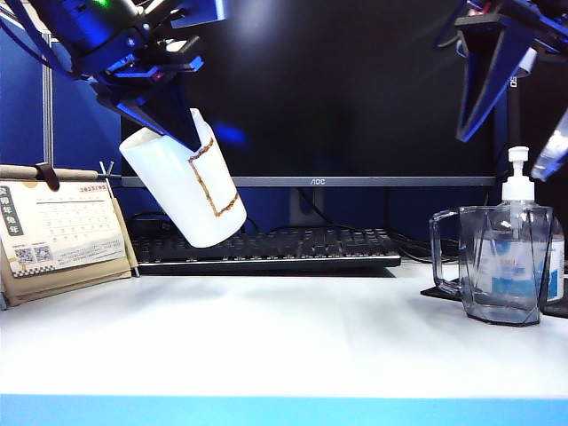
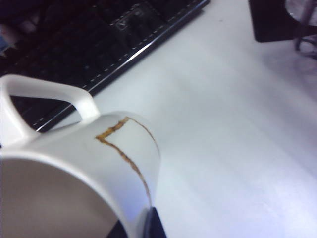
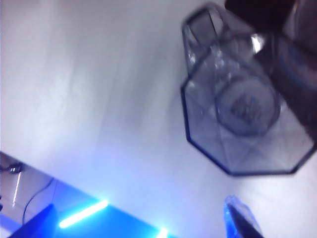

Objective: Swap the positions of the transparent plastic cup and the white ceramic cup.

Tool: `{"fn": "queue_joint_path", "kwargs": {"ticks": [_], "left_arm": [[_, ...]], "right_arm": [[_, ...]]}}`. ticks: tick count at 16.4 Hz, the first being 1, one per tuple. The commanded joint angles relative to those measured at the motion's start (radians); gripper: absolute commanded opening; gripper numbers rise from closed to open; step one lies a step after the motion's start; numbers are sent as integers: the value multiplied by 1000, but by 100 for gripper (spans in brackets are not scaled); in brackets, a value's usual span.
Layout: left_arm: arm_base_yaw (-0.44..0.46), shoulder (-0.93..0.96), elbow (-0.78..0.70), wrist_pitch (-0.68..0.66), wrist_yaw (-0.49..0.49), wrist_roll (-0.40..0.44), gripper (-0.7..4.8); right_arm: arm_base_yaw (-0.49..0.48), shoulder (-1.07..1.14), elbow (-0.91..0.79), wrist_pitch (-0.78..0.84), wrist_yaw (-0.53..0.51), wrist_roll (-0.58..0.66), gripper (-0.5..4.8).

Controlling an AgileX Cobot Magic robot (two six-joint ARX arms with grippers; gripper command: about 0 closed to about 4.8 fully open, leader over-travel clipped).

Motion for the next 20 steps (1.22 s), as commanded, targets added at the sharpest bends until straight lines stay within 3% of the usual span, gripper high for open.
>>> {"fn": "queue_joint_path", "kwargs": {"ticks": [1,6,13,20], "left_arm": [[0,-10,11,51,12,-21,-6],[0,-10,11,50,19,-43,-6],[0,-10,11,42,18,-43,-6],[0,-10,11,43,18,-43,-6]], "right_arm": [[2,-4,6,16,-1,-13,431],[2,56,6,28,-39,-45,431],[2,103,16,47,7,-94,426],[15,143,145,-19,16,-121,426]]}}
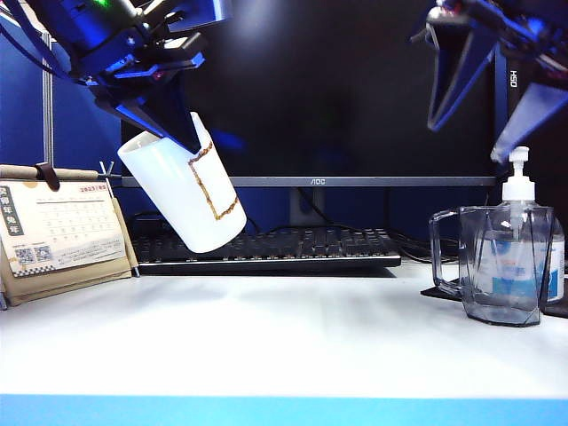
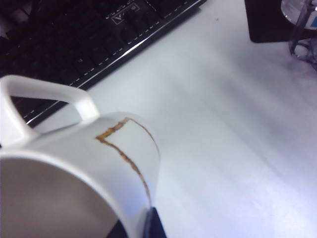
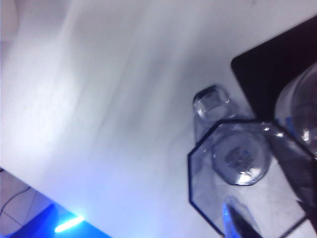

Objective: Swap the positions of the transparent plastic cup and the white ceramic cup.

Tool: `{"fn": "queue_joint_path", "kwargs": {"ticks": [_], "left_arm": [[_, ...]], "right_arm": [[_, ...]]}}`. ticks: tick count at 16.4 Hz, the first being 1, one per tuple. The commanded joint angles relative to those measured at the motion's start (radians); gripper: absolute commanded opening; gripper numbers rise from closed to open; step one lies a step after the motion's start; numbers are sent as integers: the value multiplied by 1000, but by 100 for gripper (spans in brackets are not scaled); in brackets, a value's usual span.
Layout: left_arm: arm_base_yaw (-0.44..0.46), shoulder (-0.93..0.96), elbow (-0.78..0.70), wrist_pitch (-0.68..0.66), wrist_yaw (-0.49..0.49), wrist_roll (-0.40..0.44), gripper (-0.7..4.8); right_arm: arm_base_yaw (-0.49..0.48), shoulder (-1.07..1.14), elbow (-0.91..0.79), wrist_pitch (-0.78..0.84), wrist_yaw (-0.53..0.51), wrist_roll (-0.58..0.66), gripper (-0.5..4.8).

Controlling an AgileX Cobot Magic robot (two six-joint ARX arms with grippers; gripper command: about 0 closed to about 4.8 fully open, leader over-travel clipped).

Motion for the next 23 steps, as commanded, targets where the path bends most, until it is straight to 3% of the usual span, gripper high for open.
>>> {"fn": "queue_joint_path", "kwargs": {"ticks": [1,8,10,13,19,23], "left_arm": [[0,-10,11,57,2,1,-6],[0,-10,11,43,4,0,-6],[-1,-10,11,43,73,-37,-6],[-1,-10,11,35,89,-48,-6],[-6,-10,11,6,160,-86,-6],[-30,-10,10,5,152,-86,-6]], "right_arm": [[4,54,8,-33,10,-28,426],[4,133,8,-12,26,-37,416],[4,158,7,1,24,-36,416],[4,202,6,2,17,-36,400],[4,242,6,40,18,-35,196],[4,268,3,46,18,-30,71]]}}
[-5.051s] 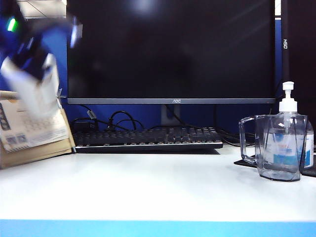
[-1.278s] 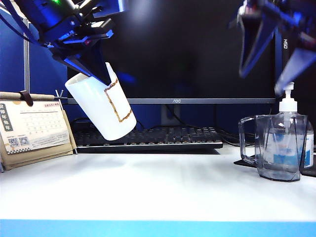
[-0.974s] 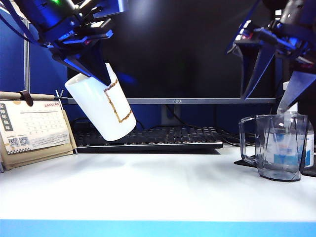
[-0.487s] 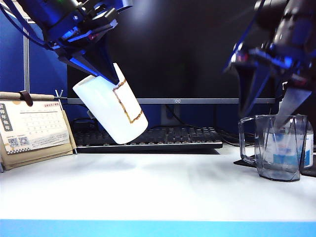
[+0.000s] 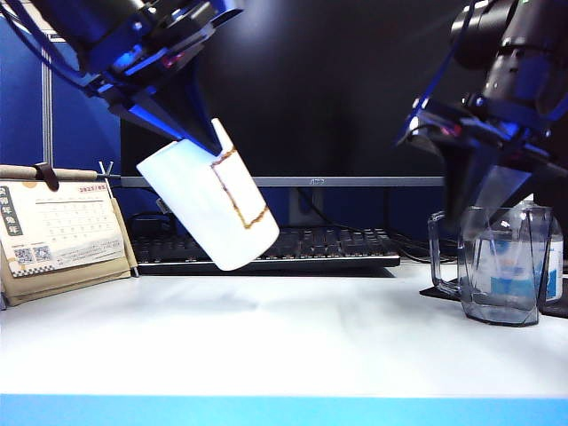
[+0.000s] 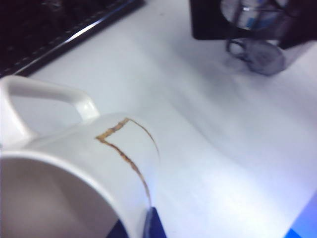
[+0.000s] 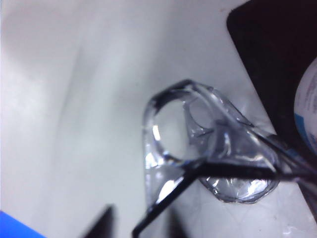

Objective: Swap the positions of the transparent plastic cup and the white ceramic cup.

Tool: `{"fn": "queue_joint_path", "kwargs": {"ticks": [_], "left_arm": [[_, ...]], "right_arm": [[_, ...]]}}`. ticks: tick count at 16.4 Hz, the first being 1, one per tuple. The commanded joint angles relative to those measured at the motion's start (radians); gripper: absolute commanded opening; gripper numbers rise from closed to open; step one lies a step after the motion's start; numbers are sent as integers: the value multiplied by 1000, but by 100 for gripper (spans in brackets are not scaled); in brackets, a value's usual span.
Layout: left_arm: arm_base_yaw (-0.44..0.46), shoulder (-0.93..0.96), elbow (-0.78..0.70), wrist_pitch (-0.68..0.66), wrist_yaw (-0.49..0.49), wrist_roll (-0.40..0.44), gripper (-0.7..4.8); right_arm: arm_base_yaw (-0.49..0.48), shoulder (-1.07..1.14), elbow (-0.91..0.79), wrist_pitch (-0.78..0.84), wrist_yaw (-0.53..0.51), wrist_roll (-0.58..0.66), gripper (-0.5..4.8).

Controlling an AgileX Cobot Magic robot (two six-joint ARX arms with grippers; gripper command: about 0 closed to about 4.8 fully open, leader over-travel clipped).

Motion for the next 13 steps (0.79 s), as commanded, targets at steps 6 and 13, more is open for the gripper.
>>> {"fn": "queue_joint_path", "kwargs": {"ticks": [6,13], "left_arm": [[-41,-3,9,37,118,-22,-6],[-180,121,9,168,120,-51,-6]], "right_arm": [[2,40,14,9,-1,-3,-6],[0,40,196,-14,43,-26,-6]]}}
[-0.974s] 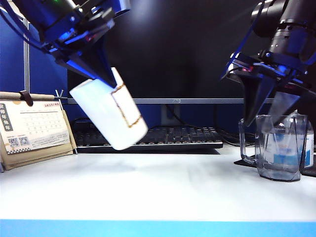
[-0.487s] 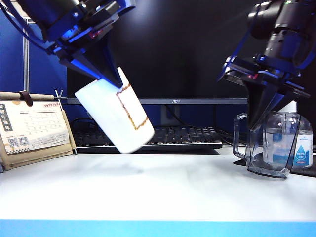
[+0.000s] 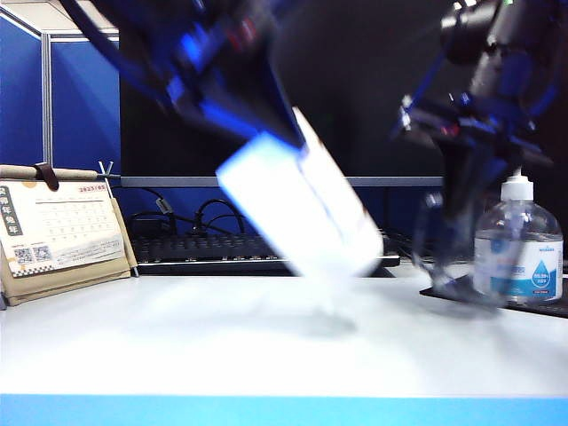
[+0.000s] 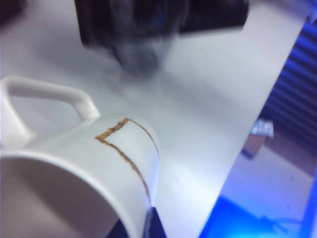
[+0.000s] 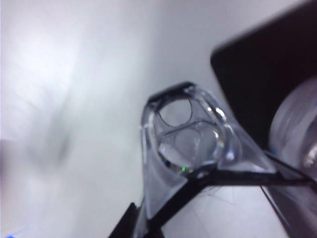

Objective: Swap the positions of the transparent plastic cup and the white ceramic cup.

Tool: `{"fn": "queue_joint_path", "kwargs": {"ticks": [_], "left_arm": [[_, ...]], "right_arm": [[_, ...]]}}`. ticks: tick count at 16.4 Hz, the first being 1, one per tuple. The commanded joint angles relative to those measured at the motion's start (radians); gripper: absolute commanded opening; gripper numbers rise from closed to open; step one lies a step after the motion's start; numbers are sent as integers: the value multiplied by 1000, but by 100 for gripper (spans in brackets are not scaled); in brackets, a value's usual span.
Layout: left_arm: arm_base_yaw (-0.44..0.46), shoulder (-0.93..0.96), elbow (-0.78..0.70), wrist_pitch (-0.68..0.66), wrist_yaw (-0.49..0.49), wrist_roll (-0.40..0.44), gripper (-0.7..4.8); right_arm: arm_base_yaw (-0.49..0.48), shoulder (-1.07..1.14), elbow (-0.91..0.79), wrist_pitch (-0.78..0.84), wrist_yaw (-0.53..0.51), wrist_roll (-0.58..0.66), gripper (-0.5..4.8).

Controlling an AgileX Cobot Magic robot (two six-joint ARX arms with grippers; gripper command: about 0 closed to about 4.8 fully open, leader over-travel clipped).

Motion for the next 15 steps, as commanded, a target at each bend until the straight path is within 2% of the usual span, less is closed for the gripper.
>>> {"fn": "queue_joint_path", "kwargs": {"ticks": [1,5,7,9,11,13,15], "left_arm": [[-10,40,8,116,10,-14,-6],[-20,50,9,211,34,-31,-6],[-20,50,11,223,34,-31,-6],[-20,52,24,223,32,-27,-6],[-20,68,58,223,32,-27,-6],[-21,119,138,175,35,-18,-6],[-21,180,221,66,35,13,-6]], "right_arm": [[0,-8,98,19,8,-12,-6],[-8,-7,204,2,-9,-12,-6],[-13,-7,224,-21,-3,-19,-6],[-27,-7,249,-56,55,-37,-6],[-38,-8,268,-65,49,-37,-6],[-42,-8,294,-65,49,-33,-6],[-42,-10,318,-64,49,-26,-6]]}}
